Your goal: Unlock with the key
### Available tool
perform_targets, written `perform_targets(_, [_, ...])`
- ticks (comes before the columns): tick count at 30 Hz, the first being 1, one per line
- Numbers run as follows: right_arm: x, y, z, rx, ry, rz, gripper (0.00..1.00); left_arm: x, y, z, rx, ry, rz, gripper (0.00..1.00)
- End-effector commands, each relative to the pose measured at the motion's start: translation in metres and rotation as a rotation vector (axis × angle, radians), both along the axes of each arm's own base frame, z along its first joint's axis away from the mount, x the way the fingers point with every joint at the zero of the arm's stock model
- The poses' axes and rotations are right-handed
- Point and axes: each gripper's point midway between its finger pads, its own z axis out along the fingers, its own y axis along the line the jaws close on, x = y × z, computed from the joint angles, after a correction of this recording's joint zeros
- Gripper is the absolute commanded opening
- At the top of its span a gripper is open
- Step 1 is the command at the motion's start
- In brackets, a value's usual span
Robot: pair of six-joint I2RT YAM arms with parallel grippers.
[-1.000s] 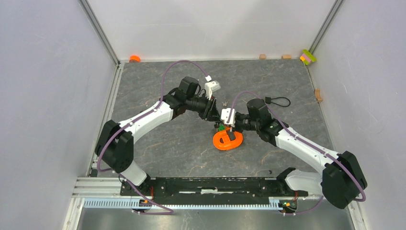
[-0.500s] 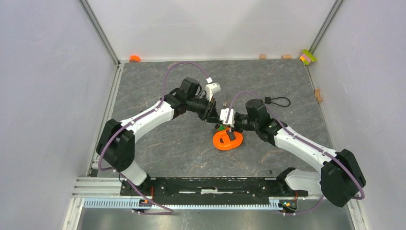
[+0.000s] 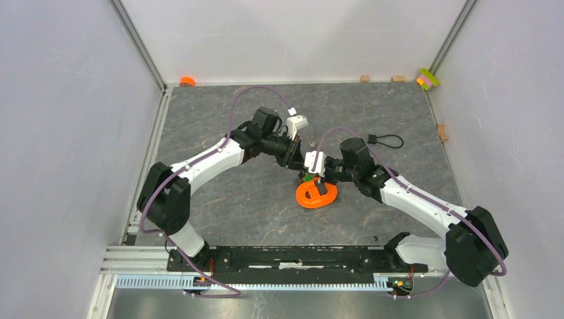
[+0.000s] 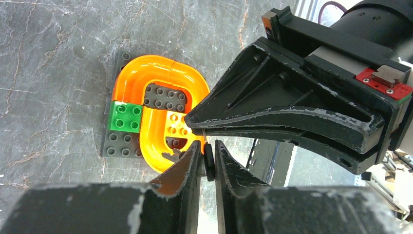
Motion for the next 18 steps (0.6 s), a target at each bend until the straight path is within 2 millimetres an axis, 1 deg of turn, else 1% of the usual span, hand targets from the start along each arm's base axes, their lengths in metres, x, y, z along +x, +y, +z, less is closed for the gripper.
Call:
perform_targets(1, [0.006,0.007,0.015,0.022,-0.044,0.007,0.0,0.004,-0.007,0.013,-0.034,-0.043,-0.038,0.21])
perform_targets(4, [0.007,0.007,0.015,0.022,-0.046,0.003,0.0,0.002,-0.006,0.011,-0.031,-0.04,-0.044,0.15])
perform_targets(6, [0.008,0.006,0.015,0.022,-0.048,-0.002,0.0,0.001,-0.005,0.01,-0.027,-0.038,-0.047,0.09])
perform_targets(7, [0.009,0.006,0.015,0.021,-0.049,-0.006,0.0,0.0,-0.005,0.009,-0.025,-0.038,-0.048,0.04])
perform_targets(9, [0.01,0.006,0.017,0.025,-0.052,-0.014,0.01,-0.001,-0.004,0.009,-0.024,-0.039,-0.051,0.02])
perform_targets(11, [0.01,0.005,0.018,0.028,-0.054,-0.021,0.08,0.0,-0.003,0.009,-0.024,-0.043,-0.045,0.02])
perform_targets(12, [0.011,0.005,0.018,0.029,-0.054,-0.023,0.14,0.0,-0.002,0.009,-0.022,-0.048,-0.04,0.02])
perform_targets(13, [0.011,0.005,0.019,0.03,-0.053,-0.027,0.24,0.002,-0.001,0.01,-0.019,-0.055,-0.032,0.02])
perform_targets(15, [0.013,0.004,0.019,0.032,-0.052,-0.041,0.56,0.008,0.005,0.014,-0.015,-0.081,-0.009,0.02])
perform_targets(16, [0.014,0.004,0.019,0.03,-0.054,-0.047,0.67,0.012,0.009,0.016,-0.011,-0.097,0.009,0.02])
perform_targets(18, [0.015,0.003,0.021,0.029,-0.061,-0.049,0.79,0.024,0.022,0.02,0.007,-0.132,0.055,0.02])
